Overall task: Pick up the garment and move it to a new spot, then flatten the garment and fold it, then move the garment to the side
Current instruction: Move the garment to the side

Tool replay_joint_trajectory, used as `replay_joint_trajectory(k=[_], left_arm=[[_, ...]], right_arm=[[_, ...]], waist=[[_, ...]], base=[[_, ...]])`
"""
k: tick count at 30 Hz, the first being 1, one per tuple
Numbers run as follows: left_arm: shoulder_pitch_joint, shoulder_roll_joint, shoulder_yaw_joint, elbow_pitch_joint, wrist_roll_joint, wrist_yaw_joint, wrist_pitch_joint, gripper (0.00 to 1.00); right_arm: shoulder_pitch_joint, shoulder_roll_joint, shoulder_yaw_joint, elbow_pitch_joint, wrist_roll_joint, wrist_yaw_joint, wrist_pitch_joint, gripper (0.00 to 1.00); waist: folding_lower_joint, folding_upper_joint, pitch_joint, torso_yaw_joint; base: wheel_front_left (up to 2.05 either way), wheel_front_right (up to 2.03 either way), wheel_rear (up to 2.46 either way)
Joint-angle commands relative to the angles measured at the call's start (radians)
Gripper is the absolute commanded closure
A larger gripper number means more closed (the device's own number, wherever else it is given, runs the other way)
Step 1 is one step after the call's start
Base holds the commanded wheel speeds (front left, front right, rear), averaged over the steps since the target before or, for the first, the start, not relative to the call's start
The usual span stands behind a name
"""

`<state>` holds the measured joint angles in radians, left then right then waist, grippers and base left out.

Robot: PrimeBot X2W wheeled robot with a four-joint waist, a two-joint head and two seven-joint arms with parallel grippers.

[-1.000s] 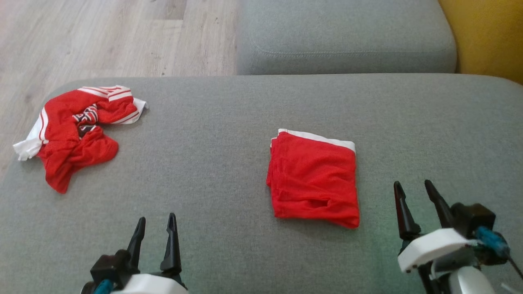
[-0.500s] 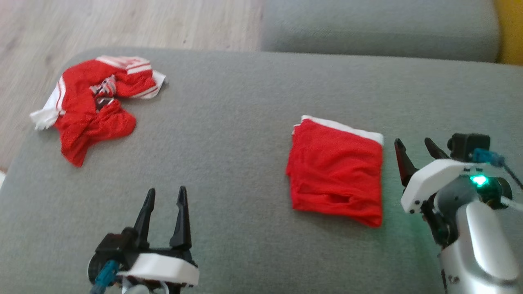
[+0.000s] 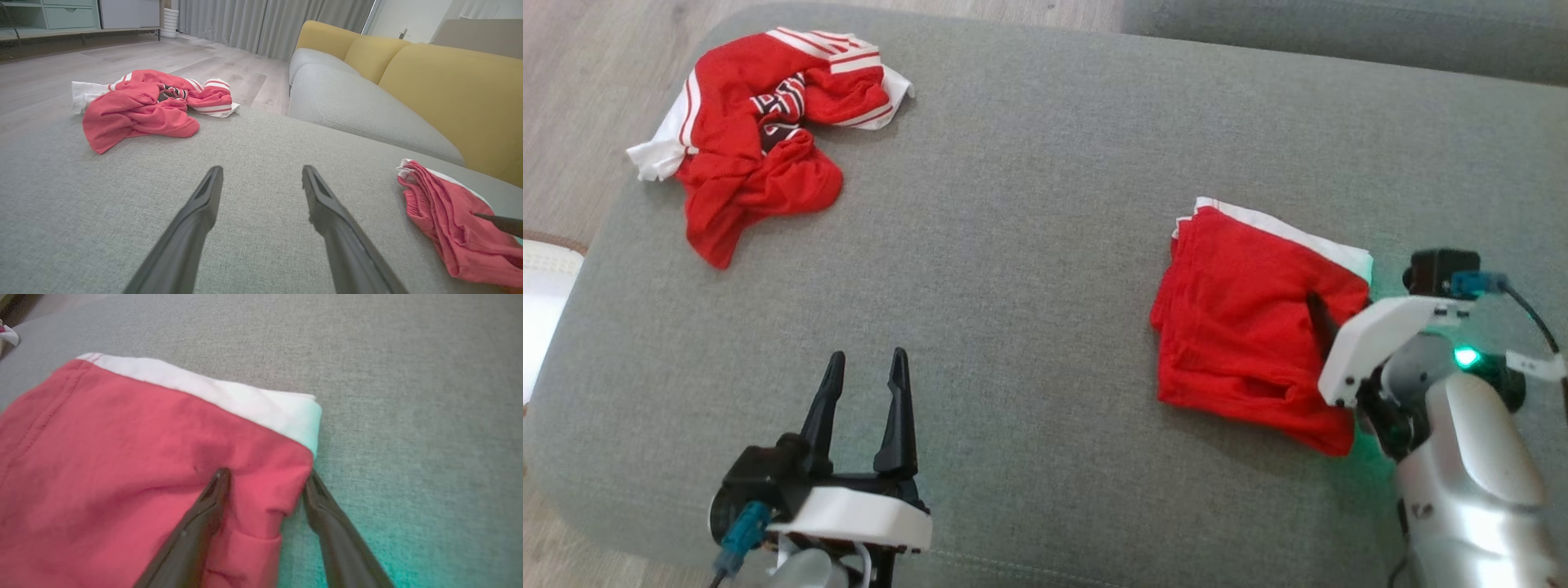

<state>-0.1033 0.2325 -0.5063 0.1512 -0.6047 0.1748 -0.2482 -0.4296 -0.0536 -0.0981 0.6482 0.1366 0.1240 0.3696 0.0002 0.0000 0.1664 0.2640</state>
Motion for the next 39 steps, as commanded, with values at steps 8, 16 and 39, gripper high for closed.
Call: replay_joint_trajectory(k=[8,16,39], left_arm=[[-0.053,0.01,0.031,-0.037,0.031,-0.007,-0.011,0.0],[-0.066,0.015,0.019,-0.067,0.041,-0.006,-0.002,0.0],[-0.162,0.08,0.009,-0.165,0.086,0.014,0.078,0.0]], right_arm=[[-0.069,-0.019,0.075,0.001,0.043,0.007,-0.055,1.0],[-0.085,-0.082,0.079,-0.038,0.046,0.007,-0.089,1.0],[-0.265,-0.219,-0.01,-0.07,-0.02,0.007,-0.093,1.0]], waist=[[-0.0002,0.0,0.014,-0.07],[-0.0002,0.0,0.033,-0.211],[-0.0002,0.0,0.198,-0.399]], base=[[0.0,0.0,0.0],[0.0,0.0,0.0],[0.0,0.0,0.0]])
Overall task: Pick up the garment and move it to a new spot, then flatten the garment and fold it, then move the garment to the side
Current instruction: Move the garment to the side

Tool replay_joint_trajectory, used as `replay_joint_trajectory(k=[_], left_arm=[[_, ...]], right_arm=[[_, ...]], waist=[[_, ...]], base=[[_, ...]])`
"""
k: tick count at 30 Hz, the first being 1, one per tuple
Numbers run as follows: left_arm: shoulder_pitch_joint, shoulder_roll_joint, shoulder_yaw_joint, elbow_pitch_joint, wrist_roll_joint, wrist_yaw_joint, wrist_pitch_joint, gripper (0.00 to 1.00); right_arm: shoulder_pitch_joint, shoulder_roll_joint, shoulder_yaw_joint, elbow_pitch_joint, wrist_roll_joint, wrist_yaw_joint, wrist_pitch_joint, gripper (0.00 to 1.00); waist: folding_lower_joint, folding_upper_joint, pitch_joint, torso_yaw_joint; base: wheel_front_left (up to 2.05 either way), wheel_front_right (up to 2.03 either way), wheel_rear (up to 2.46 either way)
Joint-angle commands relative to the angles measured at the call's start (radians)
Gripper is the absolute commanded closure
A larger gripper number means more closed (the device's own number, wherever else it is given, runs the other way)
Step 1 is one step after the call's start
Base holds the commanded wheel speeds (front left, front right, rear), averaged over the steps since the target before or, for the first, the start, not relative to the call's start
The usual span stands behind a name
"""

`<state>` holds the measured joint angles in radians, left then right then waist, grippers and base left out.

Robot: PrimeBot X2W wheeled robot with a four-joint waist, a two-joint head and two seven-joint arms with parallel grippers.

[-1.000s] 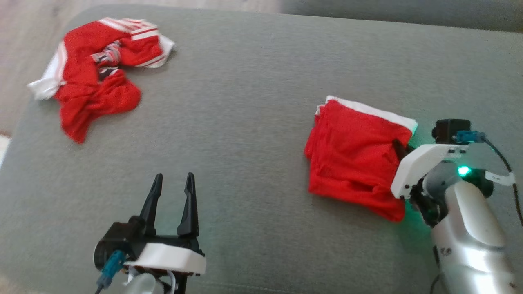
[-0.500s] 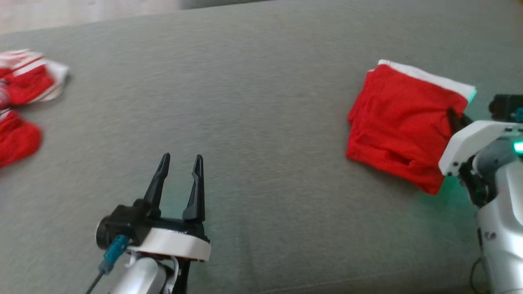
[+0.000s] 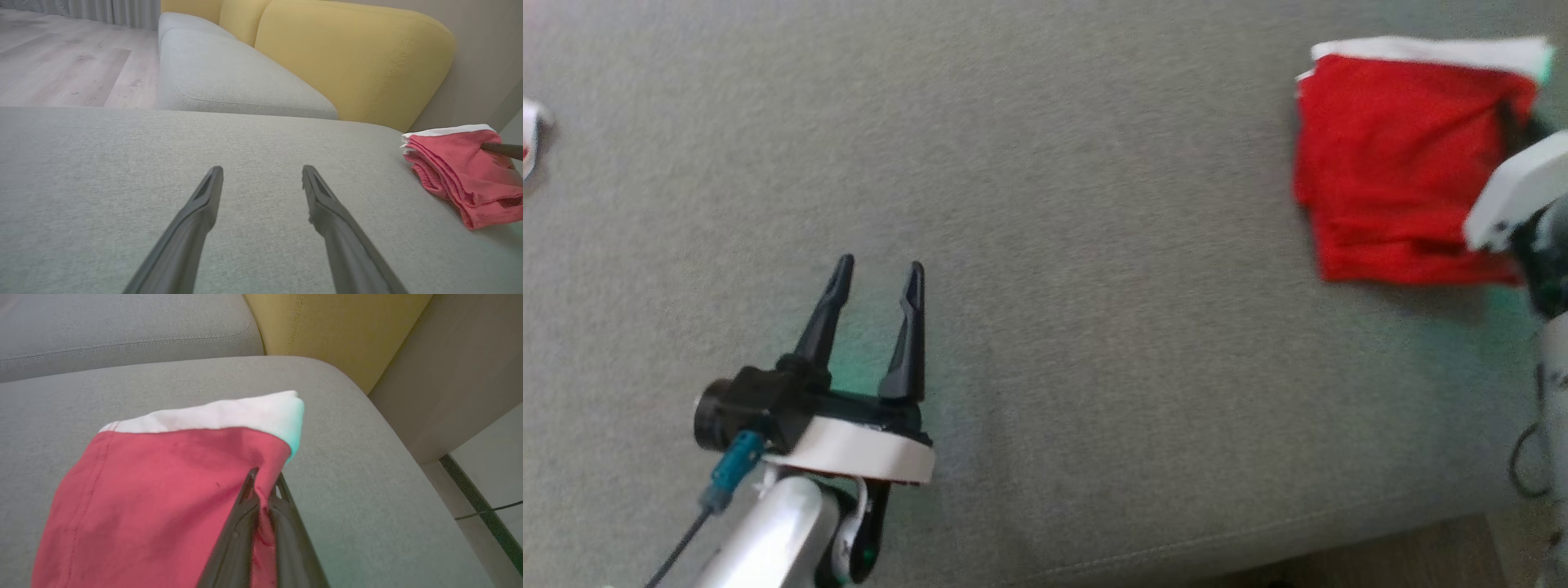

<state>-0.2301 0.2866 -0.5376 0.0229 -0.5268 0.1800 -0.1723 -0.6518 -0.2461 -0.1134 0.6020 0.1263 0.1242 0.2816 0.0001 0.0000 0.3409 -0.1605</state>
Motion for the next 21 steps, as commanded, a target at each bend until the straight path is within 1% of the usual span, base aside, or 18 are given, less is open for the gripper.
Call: replay_joint_trajectory(k=[1,6,11,12,15,16,17,18,19,21], left_arm=[[-0.038,0.029,0.042,-0.042,0.01,0.011,0.005,0.0],[-0.049,0.044,0.054,-0.065,0.016,0.023,0.01,0.0],[-0.048,0.05,0.058,-0.081,0.017,0.032,0.01,0.0],[-0.048,0.052,0.058,-0.085,0.017,0.033,0.01,0.0],[-0.049,0.054,0.058,-0.088,0.017,0.035,0.009,0.0],[-0.049,0.054,0.058,-0.089,0.017,0.035,0.008,0.0],[-0.05,0.053,0.057,-0.089,0.017,0.035,0.008,0.0],[-0.051,0.053,0.056,-0.089,0.017,0.036,0.007,0.0],[-0.051,0.053,0.056,-0.089,0.017,0.036,0.007,0.0],[-0.054,0.051,0.055,-0.087,0.016,0.036,0.007,0.0]], right_arm=[[-0.062,-0.037,-0.002,-0.011,-0.017,0.007,-0.007,1.0],[-0.153,-0.099,-0.043,0.064,-0.069,0.007,-0.01,1.0],[-0.221,-0.159,-0.111,0.127,-0.128,0.007,-0.027,1.0],[-0.241,-0.181,-0.129,0.148,-0.155,0.007,-0.035,1.0],[-0.266,-0.201,-0.156,0.177,-0.199,0.007,-0.053,1.0],[-0.274,-0.203,-0.173,0.183,-0.212,0.007,-0.066,0.87],[-0.279,-0.205,-0.188,0.189,-0.228,0.007,-0.079,0.25],[-0.281,-0.205,-0.197,0.197,-0.246,0.007,-0.089,0.0],[-0.281,-0.205,-0.197,0.197,-0.246,0.007,-0.089,0.0],[-0.288,-0.201,-0.218,0.204,-0.273,0.007,-0.126,0.0]], waist=[[-0.0001,0.0,0.034,0.036],[-0.0001,0.0,0.079,0.087],[-0.0001,0.0,0.104,0.127],[-0.0001,0.0,0.111,0.138],[-0.0001,0.0,0.119,0.145],[-0.0001,0.0,0.121,0.147],[-0.0001,0.0,0.123,0.148],[-0.0001,0.0,0.124,0.149],[-0.0001,0.0,0.124,0.149],[-0.0001,0.0,0.125,0.15]], base=[[0.0,0.0,0.0],[0.0,0.0,0.0],[0.0,0.0,0.0],[0.0,0.0,0.0],[0.0,0.0,0.0],[0.0,0.0,0.0],[0.0,0.0,0.0],[0.0,0.0,0.0],[0.0,0.0,0.0],[0.0,0.0,0.0]])
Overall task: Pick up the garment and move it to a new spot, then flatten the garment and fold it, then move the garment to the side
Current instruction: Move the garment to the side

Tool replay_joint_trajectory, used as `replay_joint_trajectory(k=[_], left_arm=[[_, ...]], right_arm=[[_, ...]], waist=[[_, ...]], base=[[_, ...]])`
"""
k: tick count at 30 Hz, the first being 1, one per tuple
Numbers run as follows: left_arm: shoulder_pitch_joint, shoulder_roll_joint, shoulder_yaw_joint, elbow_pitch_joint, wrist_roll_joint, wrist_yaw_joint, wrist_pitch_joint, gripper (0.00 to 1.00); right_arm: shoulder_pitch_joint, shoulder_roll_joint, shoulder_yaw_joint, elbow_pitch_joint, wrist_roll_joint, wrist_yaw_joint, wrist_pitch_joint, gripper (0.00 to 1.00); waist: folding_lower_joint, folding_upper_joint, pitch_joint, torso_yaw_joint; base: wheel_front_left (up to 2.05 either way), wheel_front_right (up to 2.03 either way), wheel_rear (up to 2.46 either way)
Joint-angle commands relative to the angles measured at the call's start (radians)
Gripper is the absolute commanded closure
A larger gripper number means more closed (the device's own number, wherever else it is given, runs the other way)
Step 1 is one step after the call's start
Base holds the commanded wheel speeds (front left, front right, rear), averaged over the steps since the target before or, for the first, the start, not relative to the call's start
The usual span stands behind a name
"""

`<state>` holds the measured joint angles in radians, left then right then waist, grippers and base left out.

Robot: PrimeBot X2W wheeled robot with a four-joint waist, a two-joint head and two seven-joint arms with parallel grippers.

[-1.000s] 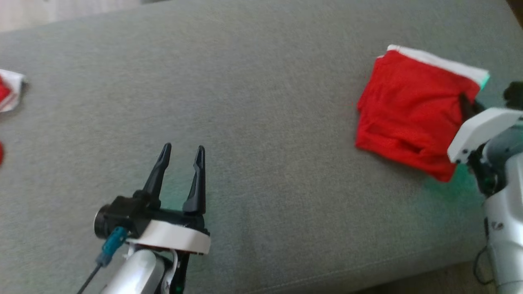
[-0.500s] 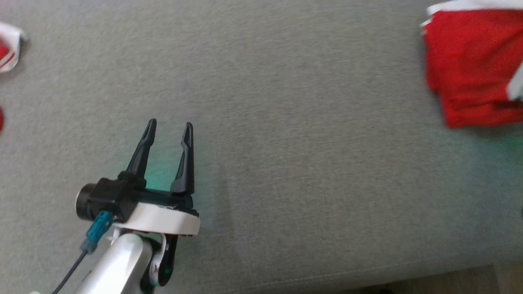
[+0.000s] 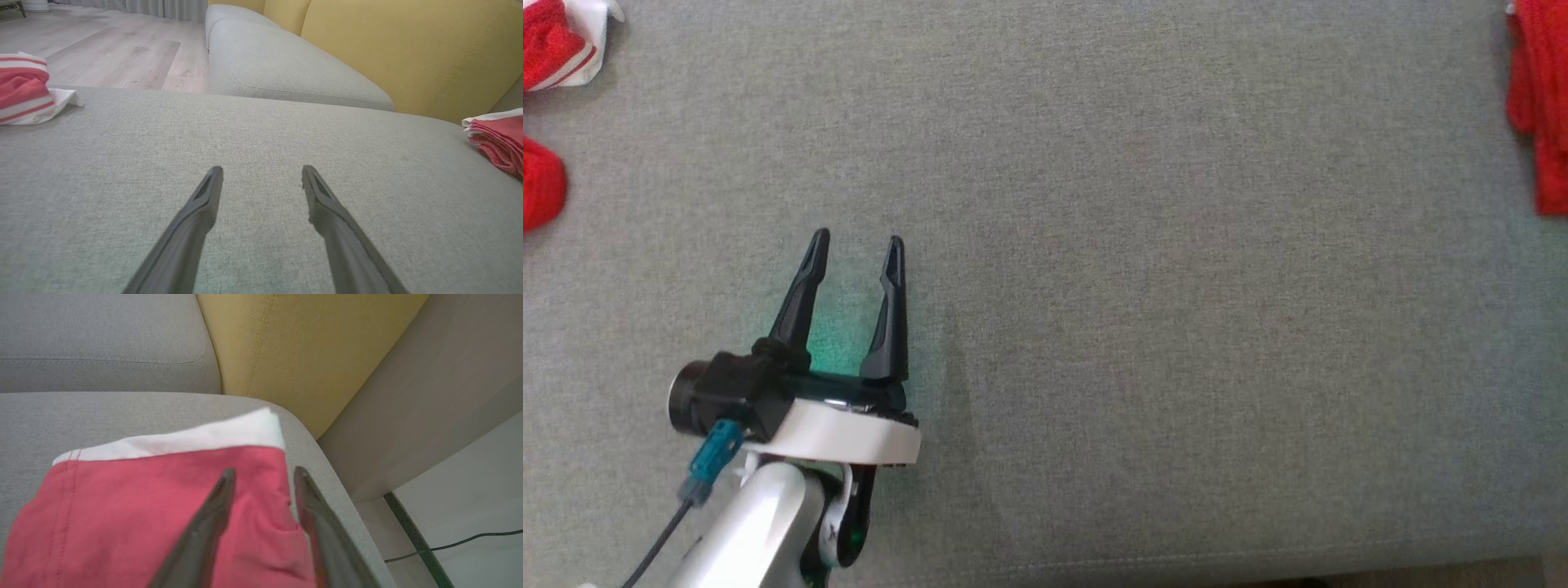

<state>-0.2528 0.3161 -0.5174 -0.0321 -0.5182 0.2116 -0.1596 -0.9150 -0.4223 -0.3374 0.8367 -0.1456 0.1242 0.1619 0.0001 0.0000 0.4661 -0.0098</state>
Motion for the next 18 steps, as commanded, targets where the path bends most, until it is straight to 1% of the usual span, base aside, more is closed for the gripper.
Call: replay_joint_trajectory(k=[1,4,8,13,18], left_arm=[[-0.032,0.021,0.034,-0.03,0.007,0.005,-0.005,0.0],[-0.033,0.021,0.035,-0.024,0.004,0.005,-0.008,0.0],[-0.031,0.021,0.038,-0.014,-0.002,0.006,-0.012,0.0],[-0.03,0.017,0.044,0.007,-0.018,0.001,-0.02,0.0],[-0.027,0.006,0.064,0.057,-0.047,-0.006,-0.04,0.0]], right_arm=[[-0.026,-0.021,-0.001,-0.025,-0.015,0.007,-0.019,0.0],[-0.036,0.001,-0.019,-0.007,-0.036,0.007,-0.058,0.0],[-0.049,0.041,0.004,0.007,-0.046,0.007,-0.107,0.0],[-0.056,0.095,0.081,0.01,-0.012,0.007,-0.161,0.0],[-0.021,0.145,0.174,-0.007,0.045,0.007,-0.2,0.0]], waist=[[-0.0001,0.0,-0.001,0.0],[-0.0001,0.0,-0.008,-0.004],[-0.0001,0.0,-0.028,-0.013],[-0.0001,0.0,-0.072,-0.018],[-0.0001,0.0,-0.144,-0.017]], base=[[0.0,0.0,0.0],[0.0,0.0,0.0],[0.0,0.0,0.0],[0.0,0.0,0.0],[0.0,0.0,0.0]])
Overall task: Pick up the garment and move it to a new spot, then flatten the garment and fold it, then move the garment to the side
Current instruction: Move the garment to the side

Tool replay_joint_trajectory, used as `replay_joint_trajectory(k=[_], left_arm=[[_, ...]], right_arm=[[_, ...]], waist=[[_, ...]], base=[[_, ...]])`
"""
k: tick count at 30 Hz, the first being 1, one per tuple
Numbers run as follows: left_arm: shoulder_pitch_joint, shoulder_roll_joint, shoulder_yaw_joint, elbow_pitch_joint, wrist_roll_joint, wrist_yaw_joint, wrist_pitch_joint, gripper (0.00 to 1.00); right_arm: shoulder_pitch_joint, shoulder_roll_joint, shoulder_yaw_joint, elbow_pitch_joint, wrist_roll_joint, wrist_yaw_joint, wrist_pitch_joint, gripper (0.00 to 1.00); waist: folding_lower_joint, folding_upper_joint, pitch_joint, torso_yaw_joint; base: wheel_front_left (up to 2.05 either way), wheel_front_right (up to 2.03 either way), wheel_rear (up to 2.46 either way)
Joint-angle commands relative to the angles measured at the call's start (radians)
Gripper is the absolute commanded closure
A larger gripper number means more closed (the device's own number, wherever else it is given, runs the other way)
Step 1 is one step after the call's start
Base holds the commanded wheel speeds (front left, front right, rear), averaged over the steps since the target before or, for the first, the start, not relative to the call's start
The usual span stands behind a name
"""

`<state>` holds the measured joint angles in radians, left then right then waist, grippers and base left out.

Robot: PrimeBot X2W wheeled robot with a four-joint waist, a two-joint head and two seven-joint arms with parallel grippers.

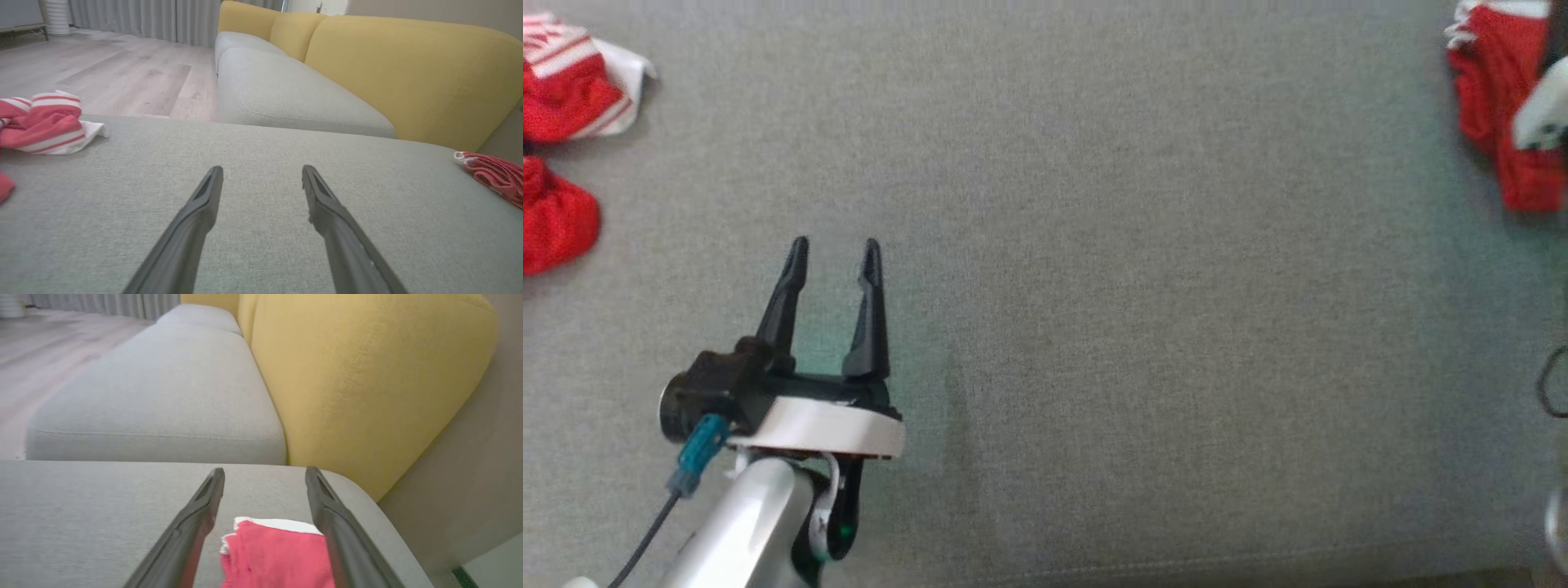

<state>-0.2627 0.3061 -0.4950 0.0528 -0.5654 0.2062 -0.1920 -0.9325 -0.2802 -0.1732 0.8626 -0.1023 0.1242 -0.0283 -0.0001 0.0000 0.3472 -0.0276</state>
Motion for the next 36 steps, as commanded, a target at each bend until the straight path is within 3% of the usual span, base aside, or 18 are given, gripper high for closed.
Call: replay_joint_trajectory(k=[1,11,19,25,36], left_arm=[[-0.015,0.013,0.046,-0.016,-0.006,-0.002,-0.012,0.0],[0.053,-0.026,0.096,0.116,-0.065,-0.017,-0.055,0.0],[0.142,-0.024,0.118,0.189,-0.08,-0.022,-0.064,0.0],[0.185,-0.027,0.119,0.187,-0.077,-0.024,-0.066,0.0],[0.234,-0.036,0.087,0.169,-0.065,-0.027,-0.062,0.0]], right_arm=[[0.008,0.016,0.025,-0.04,0.017,0.007,-0.015,0.0],[0.23,0.144,0.139,-0.167,0.128,0.007,-0.055,0.0],[0.512,0.212,0.151,-0.361,0.158,0.007,-0.073,0.0],[0.686,0.228,0.141,-0.516,0.147,0.007,-0.072,0.0],[0.947,0.23,0.201,-0.743,0.247,0.007,-0.075,0.0]], waist=[[0.0001,0.0,-0.039,0.002],[0.0001,0.0,-0.215,0.02],[0.0001,0.0,-0.322,0.048],[0.0001,0.0,-0.359,0.073],[0.0001,0.0,-0.392,0.108]], base=[[0.0,0.0,0.0],[0.0,0.0,0.0],[0.0,0.0,0.0],[0.0,0.0,0.0],[0.0,0.0,0.0]])
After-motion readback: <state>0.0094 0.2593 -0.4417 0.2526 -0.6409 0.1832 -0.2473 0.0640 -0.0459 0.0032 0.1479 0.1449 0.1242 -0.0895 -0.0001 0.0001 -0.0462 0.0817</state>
